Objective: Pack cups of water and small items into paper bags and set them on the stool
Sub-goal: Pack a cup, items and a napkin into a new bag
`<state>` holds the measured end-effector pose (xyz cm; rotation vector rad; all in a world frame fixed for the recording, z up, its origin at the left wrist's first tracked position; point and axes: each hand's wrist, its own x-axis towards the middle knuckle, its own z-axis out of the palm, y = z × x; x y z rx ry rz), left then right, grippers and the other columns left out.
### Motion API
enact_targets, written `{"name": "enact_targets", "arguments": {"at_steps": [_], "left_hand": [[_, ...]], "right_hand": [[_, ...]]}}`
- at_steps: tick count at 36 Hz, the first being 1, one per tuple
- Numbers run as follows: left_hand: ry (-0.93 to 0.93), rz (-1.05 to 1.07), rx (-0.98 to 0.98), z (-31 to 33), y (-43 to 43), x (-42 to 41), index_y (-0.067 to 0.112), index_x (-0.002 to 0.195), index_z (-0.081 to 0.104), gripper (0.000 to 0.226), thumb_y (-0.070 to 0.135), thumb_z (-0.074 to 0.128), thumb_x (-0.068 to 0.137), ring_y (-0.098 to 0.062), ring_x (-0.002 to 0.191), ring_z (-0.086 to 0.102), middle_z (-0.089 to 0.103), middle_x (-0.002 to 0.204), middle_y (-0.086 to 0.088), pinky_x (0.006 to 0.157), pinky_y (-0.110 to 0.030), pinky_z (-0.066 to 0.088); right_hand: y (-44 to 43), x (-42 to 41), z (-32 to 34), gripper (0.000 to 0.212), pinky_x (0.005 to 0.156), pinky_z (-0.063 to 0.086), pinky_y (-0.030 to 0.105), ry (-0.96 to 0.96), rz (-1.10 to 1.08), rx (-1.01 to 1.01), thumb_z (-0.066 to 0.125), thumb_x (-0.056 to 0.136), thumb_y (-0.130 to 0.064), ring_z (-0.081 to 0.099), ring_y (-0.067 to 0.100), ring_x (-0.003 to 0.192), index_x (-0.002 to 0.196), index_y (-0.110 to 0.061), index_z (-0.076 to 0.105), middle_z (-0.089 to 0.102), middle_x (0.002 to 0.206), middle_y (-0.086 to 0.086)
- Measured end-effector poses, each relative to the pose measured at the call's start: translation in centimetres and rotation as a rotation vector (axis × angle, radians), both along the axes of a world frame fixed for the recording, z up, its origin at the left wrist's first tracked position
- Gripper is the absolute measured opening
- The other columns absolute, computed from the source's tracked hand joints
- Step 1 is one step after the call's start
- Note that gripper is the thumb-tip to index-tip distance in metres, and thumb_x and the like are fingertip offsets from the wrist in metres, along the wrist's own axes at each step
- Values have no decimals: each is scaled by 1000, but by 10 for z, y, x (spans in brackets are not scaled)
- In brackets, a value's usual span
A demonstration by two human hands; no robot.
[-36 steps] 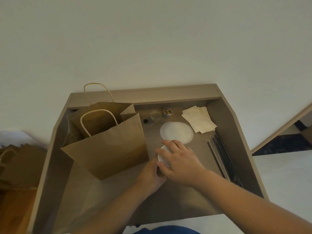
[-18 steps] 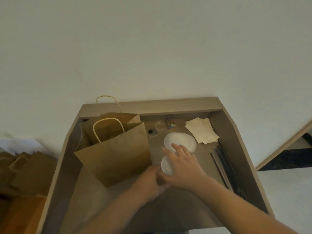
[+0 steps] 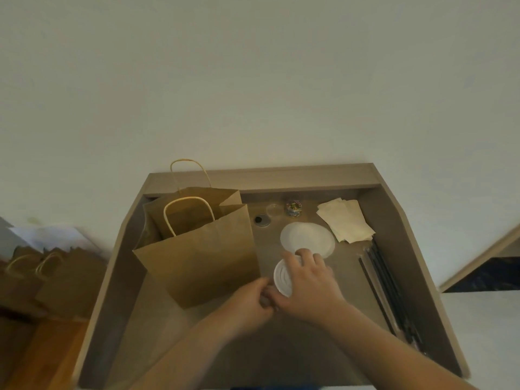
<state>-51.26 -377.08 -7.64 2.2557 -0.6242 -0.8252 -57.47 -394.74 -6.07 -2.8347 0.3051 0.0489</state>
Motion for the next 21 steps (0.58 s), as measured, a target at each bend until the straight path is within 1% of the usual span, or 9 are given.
{"name": "enact_targets", "arguments": {"at_steps": [2, 4, 6, 8, 11, 13, 16, 19, 21], "left_hand": [[33, 27, -27, -3, -2, -1, 42, 126, 60, 41, 41, 67, 86, 6, 104, 67, 72, 113, 21, 100, -33, 56], [42, 52, -21, -7, -2, -1, 47, 128, 57, 48, 52, 71, 82, 6, 102, 67, 70, 113, 22, 97, -34, 58], [40, 56, 3, -7, -1, 0, 50, 128, 55, 49, 57, 70, 82, 5, 99, 67, 68, 113, 23, 94, -35, 59], [23, 35, 53, -1, -1, 0, 50, 128, 56, 45, 56, 68, 85, 2, 97, 67, 67, 113, 22, 93, -35, 59], [-28, -41, 208, 21, -1, -1, 40, 125, 61, 38, 54, 63, 90, -4, 99, 66, 67, 111, 16, 93, -33, 57], [-65, -145, 363, 44, 1, -1, 32, 121, 65, 35, 53, 61, 93, -13, 103, 66, 68, 113, 8, 92, -33, 55], [-82, -325, 521, 93, 5, -4, 28, 120, 69, 35, 53, 56, 99, -15, 103, 65, 69, 114, 5, 95, -39, 55], [-85, -344, 447, 157, 15, -12, 34, 118, 69, 27, 51, 53, 104, -3, 100, 63, 68, 110, 14, 94, -30, 54], [-148, -333, 341, 199, 30, -14, 39, 114, 67, 21, 50, 51, 106, 3, 91, 62, 67, 101, 18, 84, -17, 51]], "right_hand": [[-5, 0, 2, 110, 118, 36, 52, 42, 32, 105, 48, 72, -97, 28, 29, 151, 160, -38, 18, 21, 168, -1], [-11, -1, 4, 113, 125, 25, 55, 55, 70, 149, 53, 73, -95, 11, 27, 160, 162, -41, 8, 6, 174, -5], [-15, -1, 6, 106, 127, 18, 53, 22, 98, 61, 51, 77, -93, 6, 27, 162, 161, -42, 13, 8, 175, -5], [-17, -1, 7, 100, 126, 22, 51, 10, 109, 8, 50, 77, -93, 14, 26, 159, 158, -42, 22, 18, 172, -5], [-15, 1, 7, 95, 115, 38, 46, 13, 96, 18, 49, 73, -95, 39, 23, 143, 148, -39, 34, 40, 153, -6], [-12, 1, 6, 92, 108, 44, 42, 15, 97, -7, 51, 72, -93, 47, 21, 130, 143, -36, 37, 45, 139, -6], [-7, 2, 2, 86, 103, 47, 41, 29, 91, -41, 62, 73, -77, 47, 24, 123, 142, -34, 35, 44, 134, -2], [-4, 5, -1, 87, 99, 50, 40, 66, 61, -32, 65, 71, -72, 49, 26, 118, 141, -32, 33, 43, 133, 0], [-3, 6, -3, 89, 96, 53, 38, 87, 50, -19, 66, 71, -72, 51, 27, 118, 143, -33, 31, 42, 134, 1]]}}
